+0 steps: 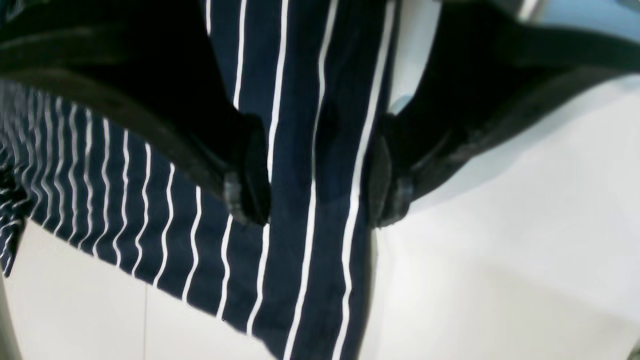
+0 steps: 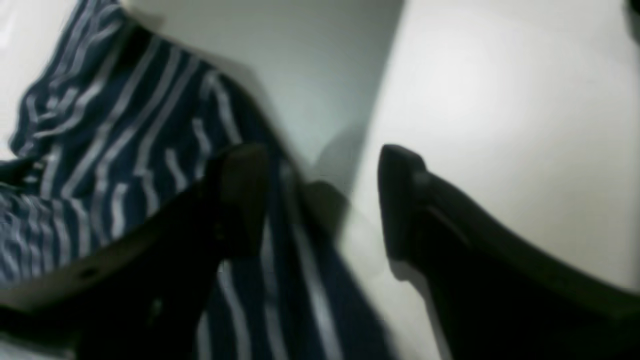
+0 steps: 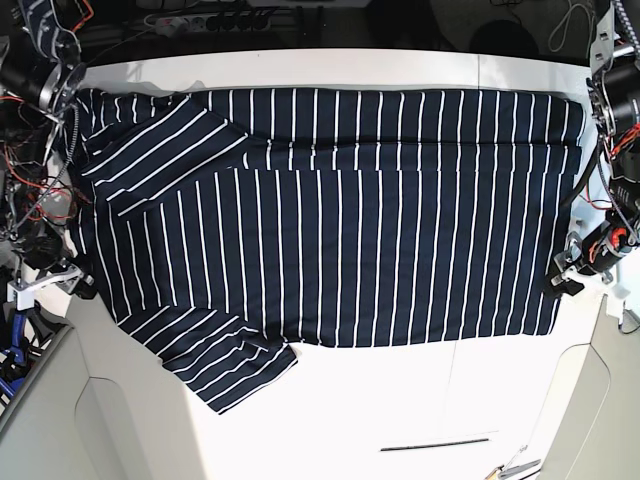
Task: Fold the T-shirt properly
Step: 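Grasp the shirt's hem corners with both grippers, then fold the hem over toward the folded shoulder edge and release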
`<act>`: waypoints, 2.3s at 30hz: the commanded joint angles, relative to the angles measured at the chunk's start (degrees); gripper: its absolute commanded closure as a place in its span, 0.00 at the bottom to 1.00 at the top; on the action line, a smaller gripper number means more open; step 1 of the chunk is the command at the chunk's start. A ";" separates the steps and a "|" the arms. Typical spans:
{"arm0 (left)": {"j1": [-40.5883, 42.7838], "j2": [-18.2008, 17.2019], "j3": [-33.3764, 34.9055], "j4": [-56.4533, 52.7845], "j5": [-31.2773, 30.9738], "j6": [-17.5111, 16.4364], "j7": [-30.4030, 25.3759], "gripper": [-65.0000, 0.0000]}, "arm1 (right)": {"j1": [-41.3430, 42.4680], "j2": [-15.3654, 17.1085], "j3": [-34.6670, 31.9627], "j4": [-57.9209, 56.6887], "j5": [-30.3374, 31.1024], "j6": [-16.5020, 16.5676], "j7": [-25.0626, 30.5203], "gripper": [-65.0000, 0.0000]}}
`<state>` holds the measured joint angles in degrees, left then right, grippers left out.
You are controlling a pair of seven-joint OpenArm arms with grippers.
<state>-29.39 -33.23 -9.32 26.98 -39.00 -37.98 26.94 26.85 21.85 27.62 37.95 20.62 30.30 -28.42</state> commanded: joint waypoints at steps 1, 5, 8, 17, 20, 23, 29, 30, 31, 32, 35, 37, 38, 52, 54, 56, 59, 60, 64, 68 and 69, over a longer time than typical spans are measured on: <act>-1.07 -0.07 0.02 0.46 0.50 -0.17 -0.15 0.46 | 1.01 -0.26 0.00 0.15 -0.26 0.17 -0.98 0.47; -1.05 1.62 0.02 0.39 1.14 -0.17 -0.13 0.46 | 0.90 -2.82 0.00 0.13 -0.26 1.05 -0.94 0.47; -1.07 1.90 0.02 0.39 1.14 -0.15 -0.13 0.46 | 0.92 -4.00 0.00 0.13 -0.07 1.62 -0.94 0.47; -1.09 1.92 0.02 0.39 1.16 -0.17 -0.11 0.47 | 1.05 -4.39 0.00 0.13 0.85 3.17 -1.36 0.47; -1.11 1.92 0.02 0.39 1.16 -0.15 -0.15 0.47 | 1.05 -4.39 0.00 0.13 0.81 3.17 -1.51 0.50; -1.38 1.90 0.02 0.39 1.16 -0.15 -0.15 0.59 | 1.05 -4.39 0.00 0.20 0.81 3.19 -2.47 0.68; -3.39 1.70 0.02 0.44 3.28 -0.15 0.26 0.93 | 1.07 -4.35 0.00 0.55 1.55 3.19 -2.67 1.00; -3.93 1.49 0.02 0.44 3.30 -0.15 0.28 0.99 | 1.07 -4.22 0.00 0.79 1.84 3.19 -2.69 1.00; -4.50 1.11 0.02 0.46 3.23 -0.17 0.50 1.00 | 1.09 -4.15 0.00 1.14 2.45 3.19 -2.75 1.00; -5.22 0.74 0.02 0.48 3.21 -0.17 1.18 1.00 | 1.07 -4.04 0.00 1.64 3.37 3.19 -2.95 1.00; -7.04 -1.01 0.02 1.16 2.82 -0.81 3.69 1.00 | 1.09 -3.58 0.00 3.74 5.55 3.65 -5.40 1.00; -7.61 -2.27 0.02 1.62 2.78 -1.79 4.90 1.00 | 1.05 -3.13 0.00 5.51 6.97 4.07 -8.24 1.00; -7.61 -2.91 0.09 1.92 2.51 -2.02 5.88 1.00 | 1.07 -2.78 0.00 6.34 7.91 4.07 -9.79 1.00; -7.19 -8.81 1.49 2.38 -15.69 -2.02 26.77 1.00 | -0.90 2.25 0.00 11.41 23.17 4.98 -24.61 1.00; -6.51 -9.99 1.49 2.75 -18.43 -2.02 28.63 1.00 | -2.34 2.45 0.00 12.02 23.54 5.07 -24.59 1.00; -4.61 -11.45 1.49 4.46 -20.39 -2.02 29.51 1.00 | -4.44 2.45 0.00 13.57 24.04 5.07 -24.57 1.00; 0.26 -13.51 1.49 9.51 -22.64 -2.02 30.80 1.00 | -8.70 2.49 0.02 17.62 26.45 5.07 -24.55 1.00; 2.10 -14.01 1.49 11.45 -23.56 -2.02 31.15 1.00 | -10.08 2.47 0.02 19.17 27.10 5.07 -24.55 1.00; 8.74 -14.62 1.49 19.02 -25.86 -2.02 32.20 1.00 | -14.88 2.43 0.02 25.38 27.85 5.07 -24.55 1.00; 13.46 -14.62 1.49 22.73 -26.34 -2.02 32.65 1.00 | -19.30 2.45 0.17 30.42 27.82 5.01 -24.52 1.00; 14.25 -14.62 1.49 22.95 -26.34 -2.02 32.65 1.00 | -20.35 2.45 0.17 31.30 27.85 5.01 -24.52 1.00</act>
<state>-13.93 -46.06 -7.44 48.99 -64.47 -39.51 60.10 5.74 22.87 27.38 68.38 47.55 35.00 -53.93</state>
